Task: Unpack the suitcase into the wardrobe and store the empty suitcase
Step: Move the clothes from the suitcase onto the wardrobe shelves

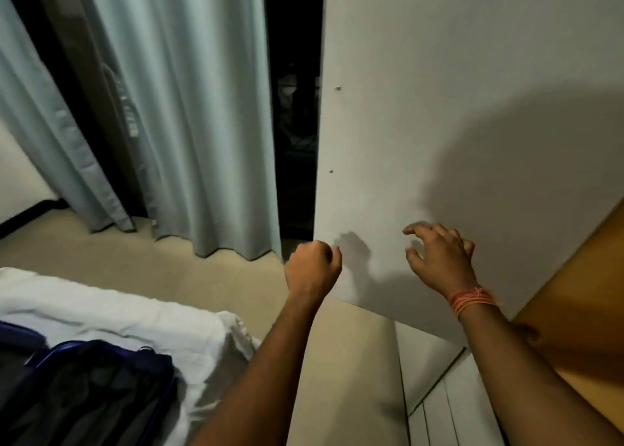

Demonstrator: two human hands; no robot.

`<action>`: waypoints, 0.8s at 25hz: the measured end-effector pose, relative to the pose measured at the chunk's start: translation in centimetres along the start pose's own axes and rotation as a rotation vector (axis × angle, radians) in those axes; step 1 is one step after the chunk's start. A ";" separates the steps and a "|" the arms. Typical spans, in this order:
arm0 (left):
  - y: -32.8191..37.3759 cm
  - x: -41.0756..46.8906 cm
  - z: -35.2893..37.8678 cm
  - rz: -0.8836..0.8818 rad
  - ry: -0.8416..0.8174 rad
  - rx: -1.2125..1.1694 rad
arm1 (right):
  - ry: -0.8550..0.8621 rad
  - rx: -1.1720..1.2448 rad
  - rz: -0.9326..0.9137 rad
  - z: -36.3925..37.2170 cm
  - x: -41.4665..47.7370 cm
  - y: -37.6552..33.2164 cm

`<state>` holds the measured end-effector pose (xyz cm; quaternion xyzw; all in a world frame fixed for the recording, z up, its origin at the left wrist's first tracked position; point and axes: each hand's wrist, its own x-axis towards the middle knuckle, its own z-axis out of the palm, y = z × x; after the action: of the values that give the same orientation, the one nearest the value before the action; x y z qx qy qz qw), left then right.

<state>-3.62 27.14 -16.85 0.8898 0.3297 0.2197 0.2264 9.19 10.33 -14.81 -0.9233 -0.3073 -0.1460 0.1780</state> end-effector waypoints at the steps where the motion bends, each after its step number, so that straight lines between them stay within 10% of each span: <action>1: -2.3 0.8 -0.5 -0.031 0.014 -0.005 | -0.021 0.012 -0.040 1.5 0.9 -2.1; 20: -32.8 -0.7 -10.2 -0.652 0.141 0.217 | -0.545 0.269 -0.530 22.4 1.9 -35.6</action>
<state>-25.56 51.64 -26.82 0.7393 0.6327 0.1603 0.1655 -7.77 47.32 -25.64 -0.7855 -0.5871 0.1047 0.1654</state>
